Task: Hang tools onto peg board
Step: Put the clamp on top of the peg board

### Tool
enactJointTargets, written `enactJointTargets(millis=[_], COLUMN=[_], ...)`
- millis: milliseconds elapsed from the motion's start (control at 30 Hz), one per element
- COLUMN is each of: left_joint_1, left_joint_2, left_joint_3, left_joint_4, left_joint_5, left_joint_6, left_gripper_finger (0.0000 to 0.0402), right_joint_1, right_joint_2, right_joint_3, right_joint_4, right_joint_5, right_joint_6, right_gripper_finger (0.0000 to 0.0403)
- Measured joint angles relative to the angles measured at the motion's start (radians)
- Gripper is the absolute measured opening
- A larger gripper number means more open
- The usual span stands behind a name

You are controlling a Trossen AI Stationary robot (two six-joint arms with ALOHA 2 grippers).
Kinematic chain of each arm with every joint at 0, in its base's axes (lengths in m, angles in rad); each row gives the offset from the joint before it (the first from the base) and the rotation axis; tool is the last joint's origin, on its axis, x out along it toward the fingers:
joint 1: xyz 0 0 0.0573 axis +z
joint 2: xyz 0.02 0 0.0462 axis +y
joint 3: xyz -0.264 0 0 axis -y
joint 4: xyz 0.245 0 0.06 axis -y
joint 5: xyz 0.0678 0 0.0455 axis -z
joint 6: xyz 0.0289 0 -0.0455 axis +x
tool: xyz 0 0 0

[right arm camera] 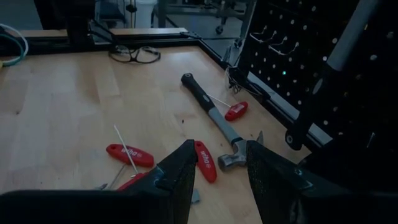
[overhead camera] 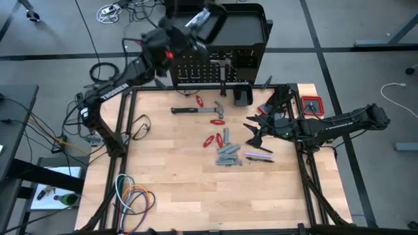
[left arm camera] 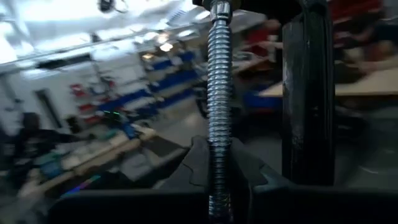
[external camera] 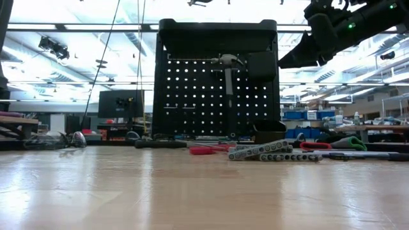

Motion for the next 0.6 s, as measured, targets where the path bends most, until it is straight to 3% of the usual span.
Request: enactJointTargets(millis=[200, 333, 600], left_joint_1=[0.106, 0.163, 0.241], left_joint_2=[0.003, 0.005, 0.006], left_joint_3=[0.000, 0.000, 0.000], left_joint_4=[0.005, -0.080, -0.292], left_joint_5=[-0.016, -0.018, 0.125], left_joint_6=[0.006, -0.025, -0.191], left_gripper_finger=[0.0019, 0.0018, 0.0018], right_joint_1=[0.000, 0.000, 0.000], right_joint_2=[0.000, 0.000, 0.000], right_joint_3=[0.000, 0.000, 0.000], right_joint_4=[0.006, 0.006, 0.008], right_joint_5=[0.000, 0.000, 0.000], right_joint_6=[0.000, 0.000, 0.000], right_gripper_finger=[0.0151, 0.0151, 0.0151])
